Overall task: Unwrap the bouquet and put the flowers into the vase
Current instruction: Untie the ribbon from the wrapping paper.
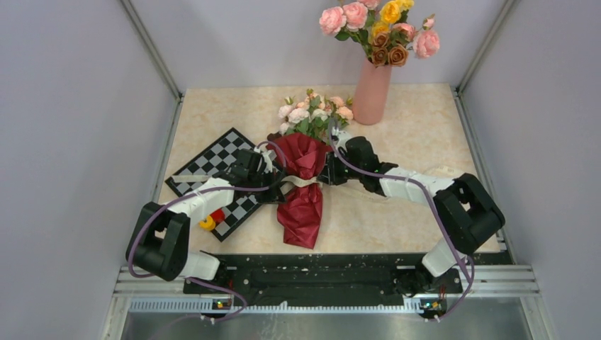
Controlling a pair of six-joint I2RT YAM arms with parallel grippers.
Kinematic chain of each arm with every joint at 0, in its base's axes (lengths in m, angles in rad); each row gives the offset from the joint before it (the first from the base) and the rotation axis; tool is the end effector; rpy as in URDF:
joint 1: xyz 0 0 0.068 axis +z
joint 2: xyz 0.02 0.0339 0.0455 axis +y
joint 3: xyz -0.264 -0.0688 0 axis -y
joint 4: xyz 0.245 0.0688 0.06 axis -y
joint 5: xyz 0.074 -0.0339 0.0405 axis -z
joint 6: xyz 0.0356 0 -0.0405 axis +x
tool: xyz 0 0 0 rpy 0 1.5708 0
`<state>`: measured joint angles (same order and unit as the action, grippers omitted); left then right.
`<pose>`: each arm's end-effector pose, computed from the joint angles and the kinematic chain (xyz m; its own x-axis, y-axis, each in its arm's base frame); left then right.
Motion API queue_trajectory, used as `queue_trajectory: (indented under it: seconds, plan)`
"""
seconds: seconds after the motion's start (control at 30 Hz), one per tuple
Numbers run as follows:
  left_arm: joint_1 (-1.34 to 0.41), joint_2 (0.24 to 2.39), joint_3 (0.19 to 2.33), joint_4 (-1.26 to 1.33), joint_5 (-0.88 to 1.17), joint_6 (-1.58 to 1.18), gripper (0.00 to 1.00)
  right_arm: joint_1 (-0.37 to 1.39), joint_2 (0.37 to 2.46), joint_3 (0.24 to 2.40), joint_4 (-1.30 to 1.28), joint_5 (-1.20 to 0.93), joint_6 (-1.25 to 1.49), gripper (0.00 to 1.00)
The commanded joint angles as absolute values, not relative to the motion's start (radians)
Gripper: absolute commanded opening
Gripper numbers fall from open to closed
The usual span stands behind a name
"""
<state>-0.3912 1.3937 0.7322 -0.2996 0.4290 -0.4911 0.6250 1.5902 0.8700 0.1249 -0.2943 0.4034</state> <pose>0.2389 -0.1146 0.1830 -0.9357 -0.0780 -0.3441 0.1425 0.8087 -0.5708 0.2683 0.2063 0.2004 -0.7145 -0.0523 -0.6977 -0.5156 0.7133 0.4746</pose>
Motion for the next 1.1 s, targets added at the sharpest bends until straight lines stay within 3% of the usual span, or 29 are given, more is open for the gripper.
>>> queue_trajectory:
  seconds: [0.0, 0.13, 0.3, 1.07]
  plan:
    - [-0.388, 1.38, 0.758, -0.291, 0.429, -0.476, 0.0, 0.618, 1.611, 0.924, 0.154, -0.323, 0.382, 0.22]
    - [-0.387, 1.383, 0.759, -0.293, 0.429, -0.475, 0.0, 0.618, 1.626, 0.931, 0.161, -0.342, 0.38, 0.19]
    - [-0.387, 1.385, 0.76, -0.293, 0.426, -0.476, 0.0, 0.618, 1.608, 0.925, 0.171, -0.331, 0.382, 0.0]
    - [-0.386, 1.373, 0.779, -0.336, 0.369, -0.436, 0.0, 0.618, 1.444, 0.713, 0.195, -0.08, 0.519, 0.0]
